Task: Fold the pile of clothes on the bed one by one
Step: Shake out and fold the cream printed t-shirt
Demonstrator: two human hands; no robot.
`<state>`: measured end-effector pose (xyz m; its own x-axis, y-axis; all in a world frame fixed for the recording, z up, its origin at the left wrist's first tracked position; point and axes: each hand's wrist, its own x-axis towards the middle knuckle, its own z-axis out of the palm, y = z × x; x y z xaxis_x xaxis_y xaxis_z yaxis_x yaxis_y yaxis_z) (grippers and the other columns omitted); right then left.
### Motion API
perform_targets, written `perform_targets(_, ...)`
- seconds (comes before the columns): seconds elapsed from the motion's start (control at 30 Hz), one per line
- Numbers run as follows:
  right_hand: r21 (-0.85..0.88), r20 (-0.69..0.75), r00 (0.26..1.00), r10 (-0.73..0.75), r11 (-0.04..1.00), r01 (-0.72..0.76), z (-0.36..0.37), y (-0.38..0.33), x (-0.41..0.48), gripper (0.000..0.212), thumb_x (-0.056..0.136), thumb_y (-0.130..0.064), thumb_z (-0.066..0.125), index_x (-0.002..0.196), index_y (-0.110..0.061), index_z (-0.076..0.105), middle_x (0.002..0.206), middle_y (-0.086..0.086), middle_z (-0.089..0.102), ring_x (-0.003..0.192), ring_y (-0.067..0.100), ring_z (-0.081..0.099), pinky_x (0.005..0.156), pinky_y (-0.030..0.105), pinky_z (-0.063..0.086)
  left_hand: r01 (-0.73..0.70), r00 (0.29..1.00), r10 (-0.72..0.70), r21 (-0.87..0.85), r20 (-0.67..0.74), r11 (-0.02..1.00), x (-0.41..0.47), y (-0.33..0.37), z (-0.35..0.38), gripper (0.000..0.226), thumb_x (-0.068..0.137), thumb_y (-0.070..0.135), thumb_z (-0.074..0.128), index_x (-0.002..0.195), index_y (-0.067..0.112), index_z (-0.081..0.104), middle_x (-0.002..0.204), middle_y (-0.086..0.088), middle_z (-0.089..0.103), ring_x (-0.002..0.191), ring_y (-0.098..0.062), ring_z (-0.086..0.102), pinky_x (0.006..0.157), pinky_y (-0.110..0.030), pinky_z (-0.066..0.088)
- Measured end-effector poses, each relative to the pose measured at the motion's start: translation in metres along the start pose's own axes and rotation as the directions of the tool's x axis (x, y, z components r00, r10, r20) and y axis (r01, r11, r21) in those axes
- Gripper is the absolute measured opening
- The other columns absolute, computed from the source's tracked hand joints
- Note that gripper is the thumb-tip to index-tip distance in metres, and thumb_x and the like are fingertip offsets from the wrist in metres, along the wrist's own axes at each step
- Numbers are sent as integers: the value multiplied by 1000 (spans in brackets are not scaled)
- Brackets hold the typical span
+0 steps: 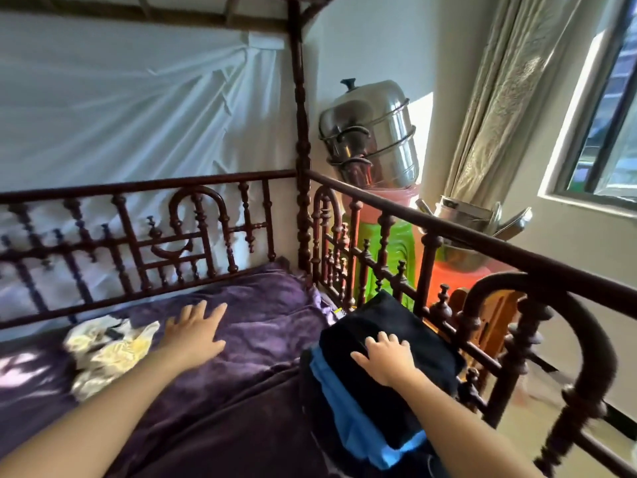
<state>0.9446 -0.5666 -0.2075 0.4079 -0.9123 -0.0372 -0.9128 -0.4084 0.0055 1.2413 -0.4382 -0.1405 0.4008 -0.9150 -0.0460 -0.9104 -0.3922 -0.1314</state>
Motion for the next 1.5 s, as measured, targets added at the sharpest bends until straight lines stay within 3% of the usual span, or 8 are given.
perform_targets(0.2,-22,-17,954,-298,954,298,-60,-91,-24,54,94,-56,32,131,-18,48,143,12,36,134,30,30,106,46,25,42,984,-44,-15,-170,999,-54,-49,-18,69,93,46,43,150,27,9,156,-8,12,141,-28,15,111,-43,25)
perform_targets(0.47,53,-88,897,-433,898,438,-85,-208,-97,53,96,-50,37,141,-23,33,144,8,35,134,27,31,108,44,26,90,935,-127,-125,-331,988,-138,-156,-6,62,93,45,43,147,23,21,145,-4,35,133,-26,31,101,-37,35)
perform_targets(0.73,-43,-26,826,-564,826,563,-52,-350,-173,57,95,-47,41,145,-25,26,149,3,29,138,24,23,108,42,26,176,934,-209,-139,-290,975,-233,-313,47,64,94,43,42,148,23,16,144,-4,34,132,-25,32,100,-37,34)
perform_targets(0.9,-82,88,778,-622,774,628,-28,-420,-191,60,95,-47,40,147,-25,21,148,4,29,137,25,25,108,41,26,257,932,-290,-167,-218,952,-272,-376,83,63,94,45,40,148,23,16,148,-3,31,134,-25,30,103,-37,34)
perform_targets(1.23,-88,214,696,-685,696,712,9,-488,-167,60,96,-44,39,148,-24,17,147,5,31,136,25,27,107,42,29,416,906,-423,-205,14,886,-284,-419,164,63,95,46,39,148,23,15,146,-3,31,132,-25,31,99,-35,37)
perform_targets(1.5,124,322,710,-626,771,624,91,-498,-114,59,94,-39,44,147,-25,20,147,1,32,136,23,28,105,37,31,463,883,-436,-176,173,869,-242,-414,219,61,94,45,41,146,23,20,142,-2,34,131,-24,32,100,-37,37)
